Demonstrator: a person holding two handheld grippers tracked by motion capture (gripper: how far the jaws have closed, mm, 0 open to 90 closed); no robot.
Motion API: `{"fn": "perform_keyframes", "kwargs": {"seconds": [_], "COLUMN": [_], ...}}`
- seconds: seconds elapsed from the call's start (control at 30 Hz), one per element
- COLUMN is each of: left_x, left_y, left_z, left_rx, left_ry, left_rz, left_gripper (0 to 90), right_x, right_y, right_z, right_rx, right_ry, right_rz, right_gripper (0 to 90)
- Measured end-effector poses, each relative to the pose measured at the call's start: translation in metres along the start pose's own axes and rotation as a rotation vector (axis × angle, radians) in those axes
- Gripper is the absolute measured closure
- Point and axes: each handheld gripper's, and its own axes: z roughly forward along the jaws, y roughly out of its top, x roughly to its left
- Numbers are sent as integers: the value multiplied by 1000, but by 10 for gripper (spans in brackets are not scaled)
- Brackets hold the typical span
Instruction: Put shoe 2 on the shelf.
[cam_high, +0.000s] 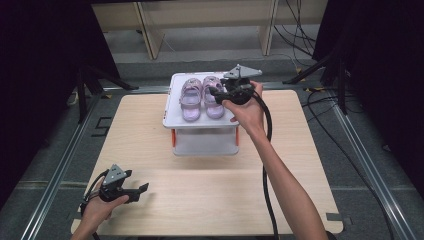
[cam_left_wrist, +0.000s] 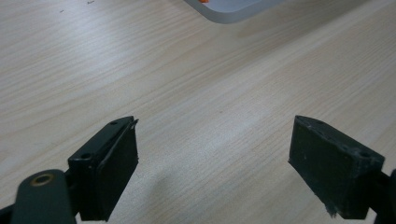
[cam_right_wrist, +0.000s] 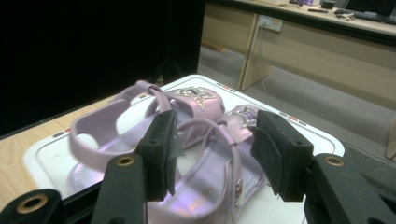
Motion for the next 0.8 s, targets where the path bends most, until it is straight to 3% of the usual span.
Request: {"fn": "perform_keyframes", "kwargs": {"seconds": [0.27, 0.47, 0.53, 0.57, 0.63, 0.67, 0.8], "left_x": [-1, 1, 2, 2, -1, -1, -2], "left_y": [-1, 0, 0, 2, 3, 4, 2], "left_z": [0, -1, 0, 1, 0, 0, -1], "left_rx": [-7, -18, -14, -22, -16, -19, -13], "left_ry": [0, 2, 7, 4, 2, 0, 5], "left_rz": [-27, -38, -34, -4, -12, 5, -16], "left_gripper": [150, 150, 150, 150, 150, 150, 150], "right_x": [10, 19, 22, 22, 24, 26, 27], "right_y": [-23, -51, -62, -67, -74, -79, -92], "right_z": [-19, -38, -43, -43, -45, -46, -49], "right_rx": [-43, -65, -82, -70, -52, -53, -24], "right_ry": [53, 58, 72, 73, 90, 96, 112], "right_rz": [4, 10, 42, 25, 22, 27, 24], "right_gripper": [461, 440, 444, 434, 432, 429, 416]}}
